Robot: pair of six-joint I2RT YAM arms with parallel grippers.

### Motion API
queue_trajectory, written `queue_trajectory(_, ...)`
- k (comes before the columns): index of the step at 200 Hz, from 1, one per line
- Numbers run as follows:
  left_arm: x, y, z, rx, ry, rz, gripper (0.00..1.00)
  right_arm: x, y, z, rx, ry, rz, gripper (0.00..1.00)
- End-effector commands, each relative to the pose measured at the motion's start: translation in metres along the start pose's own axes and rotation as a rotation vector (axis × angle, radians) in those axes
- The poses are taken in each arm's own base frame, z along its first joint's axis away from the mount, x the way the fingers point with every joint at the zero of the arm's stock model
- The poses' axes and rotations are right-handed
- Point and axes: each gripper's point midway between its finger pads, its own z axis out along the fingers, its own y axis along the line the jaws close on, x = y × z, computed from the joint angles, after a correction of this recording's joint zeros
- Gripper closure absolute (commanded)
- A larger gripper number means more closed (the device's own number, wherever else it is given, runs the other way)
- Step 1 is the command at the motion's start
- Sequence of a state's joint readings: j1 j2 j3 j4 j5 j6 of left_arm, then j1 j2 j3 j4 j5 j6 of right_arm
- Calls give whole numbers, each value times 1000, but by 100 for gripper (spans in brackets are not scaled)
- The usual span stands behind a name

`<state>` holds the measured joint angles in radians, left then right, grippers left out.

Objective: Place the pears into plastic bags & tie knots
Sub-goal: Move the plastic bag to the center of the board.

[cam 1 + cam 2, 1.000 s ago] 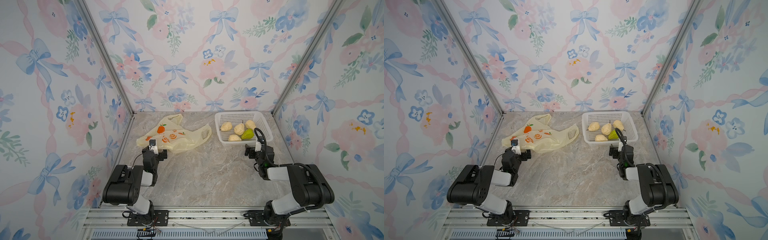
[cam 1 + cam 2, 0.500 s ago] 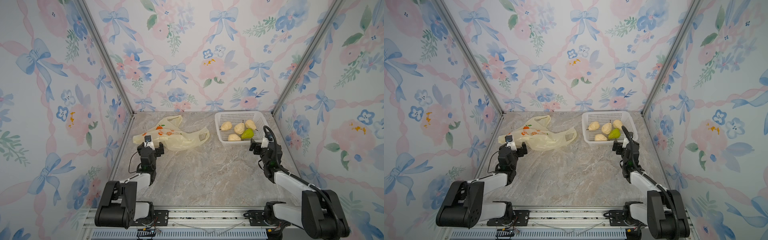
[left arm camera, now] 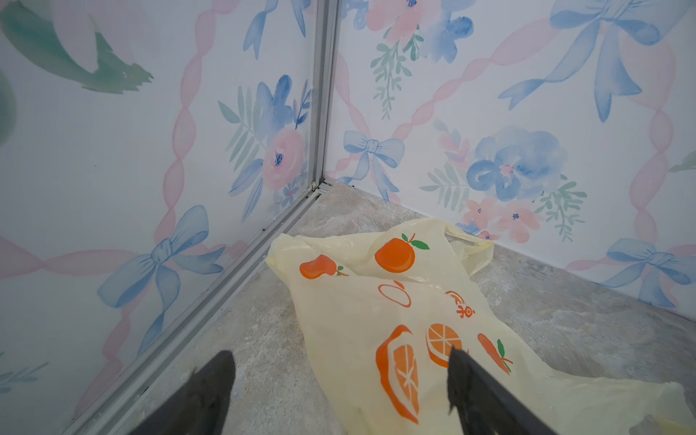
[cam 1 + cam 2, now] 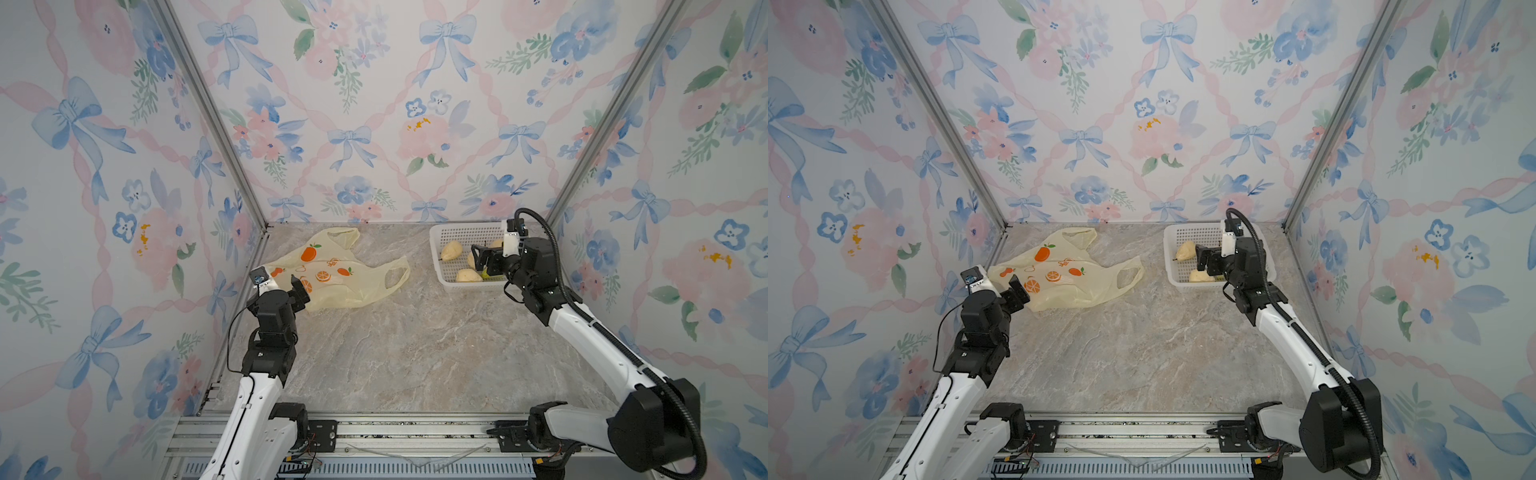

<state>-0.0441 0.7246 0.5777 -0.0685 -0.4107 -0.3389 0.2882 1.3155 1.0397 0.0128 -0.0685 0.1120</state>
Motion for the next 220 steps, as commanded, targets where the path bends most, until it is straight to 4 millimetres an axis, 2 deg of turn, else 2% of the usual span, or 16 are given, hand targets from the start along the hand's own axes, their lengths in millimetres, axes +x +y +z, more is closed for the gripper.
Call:
queue_trajectory(1,2,0,-13,20,75,13,11,23,55,21,-159,165,-12,6)
queue_trajectory(22,-10,-15,-13,88,88,22,12,29,91,55,-238,245,-36,10)
queue_trajectory(29,-10,-23,-10,117,108,29,13,27,100,63,-257,261,-45,11)
queue_trajectory(34,-4,-28,-7,137,136,36,13,36,105,77,-269,297,-50,11)
queue_trajectory(37,-15,-33,-8,156,120,29,14,37,110,82,-280,307,-53,11)
queue_trajectory(55,-10,-51,3,215,179,31,14,43,135,110,-366,360,-40,12)
queue_trajectory(69,-5,-62,12,250,220,36,14,58,151,136,-430,401,-20,12)
queue_trajectory(85,3,-72,21,278,267,47,14,77,157,160,-444,456,-16,14)
queue_trajectory(114,10,-82,29,308,308,55,14,102,163,185,-472,533,-5,19)
queue_trajectory(137,11,-83,30,306,314,57,14,113,168,189,-510,559,8,27)
queue_trajectory(149,10,-83,31,305,312,58,14,117,171,187,-527,576,17,37)
queue_trajectory(165,8,-84,32,306,308,60,14,120,174,178,-543,592,28,57)
queue_trajectory(180,5,-86,33,308,305,62,14,116,177,165,-557,584,38,78)
queue_trajectory(188,5,-87,34,312,308,66,14,115,179,157,-564,584,43,84)
queue_trajectory(205,1,-95,36,337,310,70,14,108,183,135,-579,573,51,95)
queue_trajectory(220,-2,-100,40,334,316,48,14,108,189,113,-593,569,38,98)
